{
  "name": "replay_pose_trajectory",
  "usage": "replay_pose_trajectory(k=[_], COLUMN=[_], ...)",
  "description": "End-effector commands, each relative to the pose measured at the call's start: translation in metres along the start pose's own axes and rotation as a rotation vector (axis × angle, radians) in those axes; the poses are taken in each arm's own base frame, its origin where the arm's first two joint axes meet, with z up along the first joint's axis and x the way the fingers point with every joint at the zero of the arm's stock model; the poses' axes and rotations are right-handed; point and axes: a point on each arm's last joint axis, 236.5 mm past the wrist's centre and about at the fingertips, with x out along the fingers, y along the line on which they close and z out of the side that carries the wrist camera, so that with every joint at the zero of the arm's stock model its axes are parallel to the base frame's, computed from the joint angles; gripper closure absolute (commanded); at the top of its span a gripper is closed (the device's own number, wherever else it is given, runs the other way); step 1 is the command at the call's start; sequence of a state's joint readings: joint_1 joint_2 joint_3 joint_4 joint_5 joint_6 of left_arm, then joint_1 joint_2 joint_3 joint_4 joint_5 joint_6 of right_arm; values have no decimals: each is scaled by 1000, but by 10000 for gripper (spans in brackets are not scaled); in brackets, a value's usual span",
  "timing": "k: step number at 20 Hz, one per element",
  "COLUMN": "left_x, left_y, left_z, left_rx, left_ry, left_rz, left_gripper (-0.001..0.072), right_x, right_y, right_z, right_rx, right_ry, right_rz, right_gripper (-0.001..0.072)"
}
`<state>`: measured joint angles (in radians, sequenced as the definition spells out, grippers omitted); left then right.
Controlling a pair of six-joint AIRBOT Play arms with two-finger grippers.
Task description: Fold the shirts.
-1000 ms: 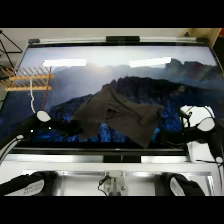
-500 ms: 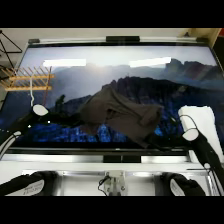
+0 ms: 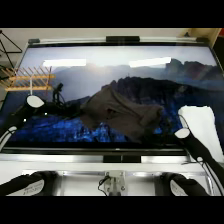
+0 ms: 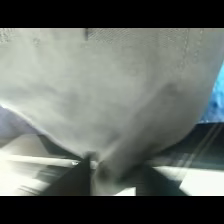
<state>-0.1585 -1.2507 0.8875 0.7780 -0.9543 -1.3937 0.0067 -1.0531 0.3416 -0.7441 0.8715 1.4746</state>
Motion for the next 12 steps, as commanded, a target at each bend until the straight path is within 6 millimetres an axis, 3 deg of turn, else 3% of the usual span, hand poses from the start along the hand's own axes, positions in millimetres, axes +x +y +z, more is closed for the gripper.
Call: replay_pose_trajectory(k=[1,4,6,7,8,10,11,12], left_x=[-15,-59,-125,-175,-234,-356,-421,-478], left_y=[-19,-61,-109,-140,-173,-234,-264,-289], left_z=[18,44,72,85,93,90,75,53], left_rx=[79,217,409,531,629,756,799,833], left_ry=[-40,-109,-265,-388,-536,-860,-1041,-1207], left_rz=[-24,-67,-62,-44,-18,15,18,15], left_gripper=[677,678,678,678,678,678,678,678], right_x=[3,-25,-73,-107,-150,-270,-344,-410], right_y=[37,83,129,154,179,228,250,267], right_z=[5,3,9,15,24,46,49,39], right_rx=[12,-236,-467,-606,-755,-1003,-1055,-1075], right_ry=[-3,53,42,-13,-116,-498,-745,-964], right_rz=[163,255,278,264,223,45,-35,-80], right_gripper=[626,630,630,630,630,630,629,630])
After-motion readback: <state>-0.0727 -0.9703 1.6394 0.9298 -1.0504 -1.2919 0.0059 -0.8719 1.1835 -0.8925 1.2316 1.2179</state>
